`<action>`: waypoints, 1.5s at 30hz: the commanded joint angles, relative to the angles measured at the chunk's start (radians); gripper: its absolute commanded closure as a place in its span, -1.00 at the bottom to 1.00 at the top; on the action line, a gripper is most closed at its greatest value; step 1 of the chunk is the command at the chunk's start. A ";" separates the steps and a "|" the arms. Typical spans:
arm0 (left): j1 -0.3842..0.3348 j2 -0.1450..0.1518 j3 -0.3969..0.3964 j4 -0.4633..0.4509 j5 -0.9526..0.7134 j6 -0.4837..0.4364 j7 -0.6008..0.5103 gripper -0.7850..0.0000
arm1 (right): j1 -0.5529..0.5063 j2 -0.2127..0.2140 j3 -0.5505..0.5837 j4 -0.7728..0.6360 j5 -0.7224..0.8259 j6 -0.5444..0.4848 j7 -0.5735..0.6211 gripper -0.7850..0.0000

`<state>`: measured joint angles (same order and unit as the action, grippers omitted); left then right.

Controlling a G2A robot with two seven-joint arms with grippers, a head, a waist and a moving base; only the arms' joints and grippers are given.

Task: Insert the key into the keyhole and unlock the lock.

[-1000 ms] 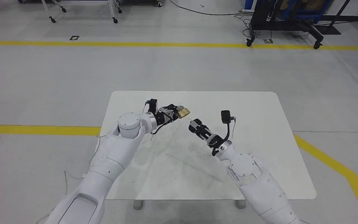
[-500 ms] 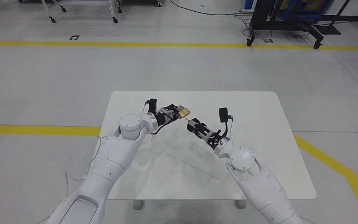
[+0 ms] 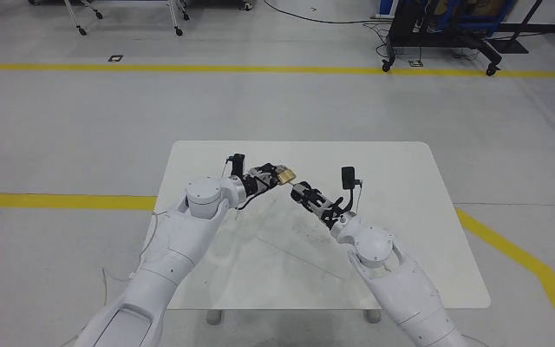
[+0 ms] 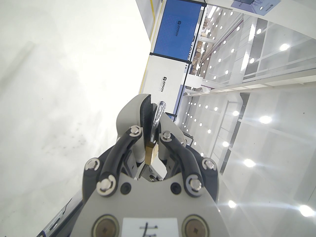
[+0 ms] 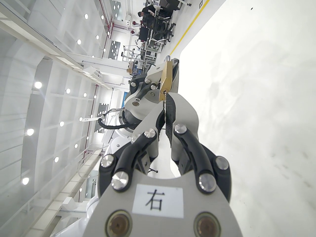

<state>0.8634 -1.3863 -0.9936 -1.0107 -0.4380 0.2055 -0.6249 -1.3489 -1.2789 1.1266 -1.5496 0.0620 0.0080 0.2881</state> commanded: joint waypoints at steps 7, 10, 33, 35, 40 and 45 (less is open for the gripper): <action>0.005 0.000 -0.008 -0.006 0.002 0.002 0.004 1.00 | -0.015 -0.003 0.006 -0.019 0.014 -0.005 -0.023 1.00; 0.008 0.000 -0.012 -0.009 -0.001 0.005 0.005 1.00 | -0.021 -0.004 0.009 -0.022 0.020 -0.009 -0.030 1.00; 0.005 -0.004 -0.015 -0.003 0.010 0.030 0.004 1.00 | -0.007 -0.027 -0.076 0.017 -0.302 -0.001 -0.273 1.00; 0.005 -0.005 -0.015 -0.003 0.012 0.029 0.003 1.00 | -0.006 -0.028 -0.085 0.021 -0.330 0.003 -0.275 1.00; 0.004 -0.005 -0.019 -0.002 0.012 0.028 0.002 1.00 | -0.005 -0.031 -0.088 0.023 -0.348 -0.001 -0.265 1.00; 0.005 -0.005 -0.023 -0.003 0.013 0.028 0.005 1.00 | -0.012 -0.029 -0.076 0.018 -0.349 -0.018 -0.229 1.00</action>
<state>0.8673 -1.3913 -1.0159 -1.0135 -0.4249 0.2346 -0.6205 -1.3587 -1.3084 1.0463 -1.5282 -0.2999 -0.0039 0.0472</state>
